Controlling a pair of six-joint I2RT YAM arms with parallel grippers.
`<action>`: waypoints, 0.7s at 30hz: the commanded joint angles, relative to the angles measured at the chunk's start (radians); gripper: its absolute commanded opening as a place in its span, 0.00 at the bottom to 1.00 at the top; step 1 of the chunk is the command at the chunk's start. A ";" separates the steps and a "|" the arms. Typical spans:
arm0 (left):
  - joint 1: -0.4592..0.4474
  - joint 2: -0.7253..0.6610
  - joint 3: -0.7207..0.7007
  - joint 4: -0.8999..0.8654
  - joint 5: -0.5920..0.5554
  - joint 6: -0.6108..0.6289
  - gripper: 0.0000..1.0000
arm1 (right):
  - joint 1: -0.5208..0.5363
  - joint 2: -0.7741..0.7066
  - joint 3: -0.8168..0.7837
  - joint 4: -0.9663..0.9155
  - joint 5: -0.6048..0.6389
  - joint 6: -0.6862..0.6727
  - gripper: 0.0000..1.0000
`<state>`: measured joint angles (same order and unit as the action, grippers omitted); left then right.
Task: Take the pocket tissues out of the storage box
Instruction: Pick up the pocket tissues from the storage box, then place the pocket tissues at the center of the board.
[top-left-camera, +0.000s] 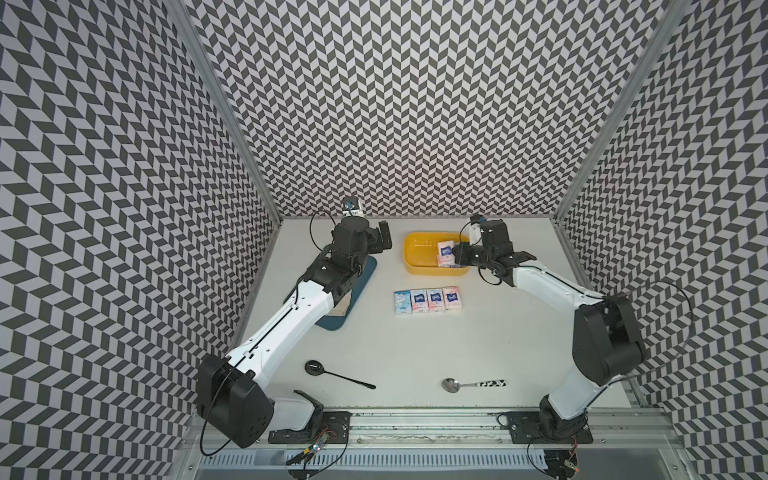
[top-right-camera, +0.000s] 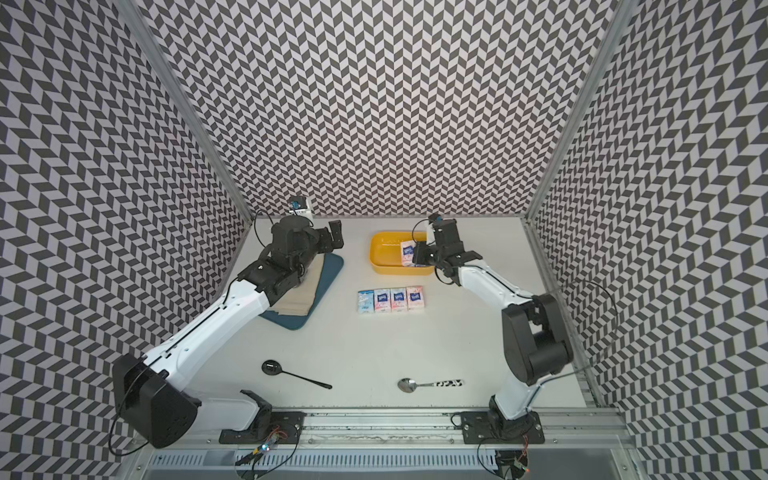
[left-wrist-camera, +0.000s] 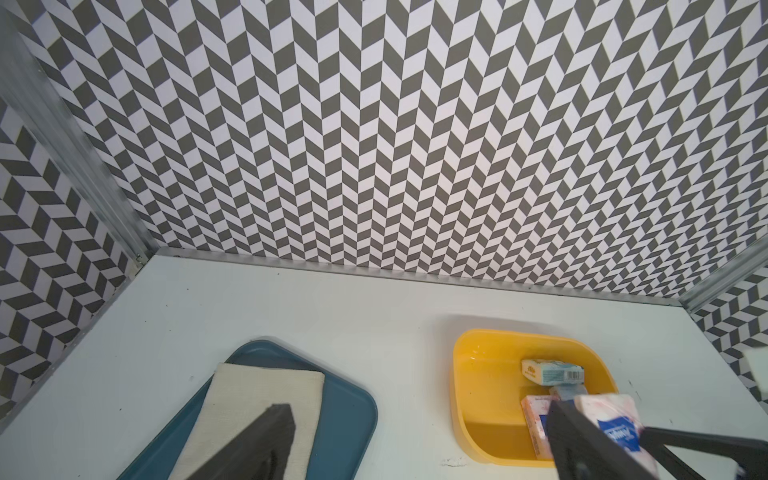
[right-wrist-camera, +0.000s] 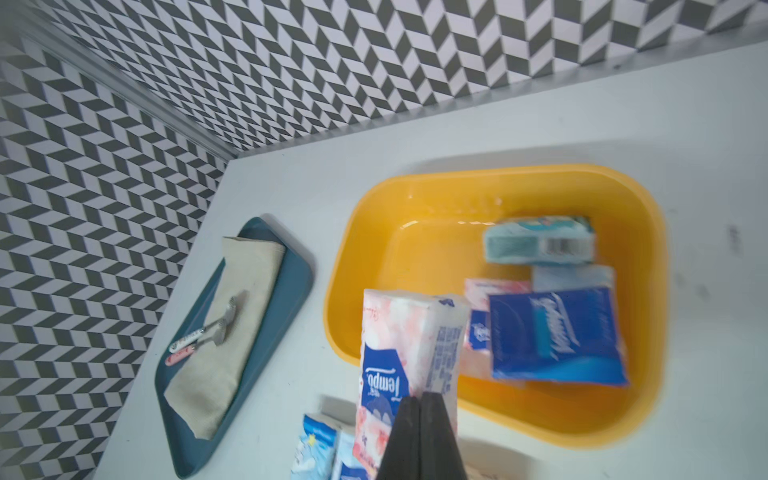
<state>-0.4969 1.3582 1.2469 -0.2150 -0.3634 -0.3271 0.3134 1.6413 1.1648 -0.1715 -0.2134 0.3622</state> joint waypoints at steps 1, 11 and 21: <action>-0.002 0.023 0.048 0.026 0.031 -0.012 0.99 | -0.046 -0.098 -0.099 -0.037 0.015 -0.051 0.02; -0.005 0.027 0.068 0.024 0.049 -0.017 0.99 | -0.065 -0.172 -0.355 -0.010 0.017 -0.061 0.02; -0.007 -0.004 0.052 0.011 0.024 -0.004 0.99 | -0.085 -0.104 -0.337 -0.004 0.021 -0.080 0.10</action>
<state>-0.4980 1.3830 1.2789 -0.2077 -0.3256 -0.3370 0.2379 1.5417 0.8059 -0.2085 -0.1986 0.3019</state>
